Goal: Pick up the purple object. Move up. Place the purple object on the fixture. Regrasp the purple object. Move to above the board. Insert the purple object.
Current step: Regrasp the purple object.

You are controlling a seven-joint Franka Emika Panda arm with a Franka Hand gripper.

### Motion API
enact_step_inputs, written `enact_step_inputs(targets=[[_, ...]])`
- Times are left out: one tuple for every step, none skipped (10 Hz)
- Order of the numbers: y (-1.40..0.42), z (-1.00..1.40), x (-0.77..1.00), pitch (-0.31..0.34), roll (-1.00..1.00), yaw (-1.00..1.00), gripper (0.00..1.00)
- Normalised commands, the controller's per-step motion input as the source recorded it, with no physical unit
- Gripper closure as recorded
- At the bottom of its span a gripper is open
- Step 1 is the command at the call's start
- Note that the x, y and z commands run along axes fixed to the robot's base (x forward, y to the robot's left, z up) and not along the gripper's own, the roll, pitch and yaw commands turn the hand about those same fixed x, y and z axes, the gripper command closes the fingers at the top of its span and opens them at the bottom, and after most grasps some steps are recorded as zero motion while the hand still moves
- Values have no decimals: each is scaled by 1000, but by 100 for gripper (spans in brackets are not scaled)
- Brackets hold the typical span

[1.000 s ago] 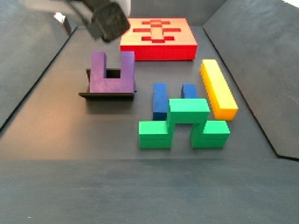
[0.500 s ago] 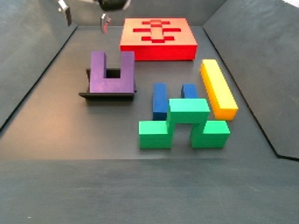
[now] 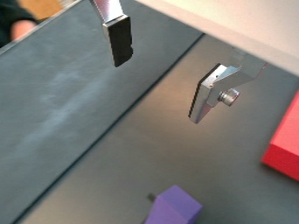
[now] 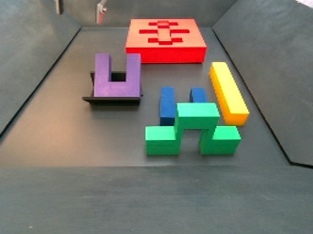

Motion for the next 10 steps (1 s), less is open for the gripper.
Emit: enact_step_inputs(targets=[[74, 114, 83, -260, 351, 694, 0], [51, 191, 114, -226, 414, 680, 0], [17, 194, 151, -163, 623, 620, 0], [0, 166, 169, -86, 891, 537, 0], [0, 143, 234, -51, 1000, 429, 0], [0, 89, 223, -66, 1000, 357, 0], [0, 49, 211, -74, 1000, 297, 0], [0, 9, 137, -100, 1000, 226, 0], [0, 0, 77, -91, 1000, 0, 0], [0, -31, 66, 0, 874, -163, 0]])
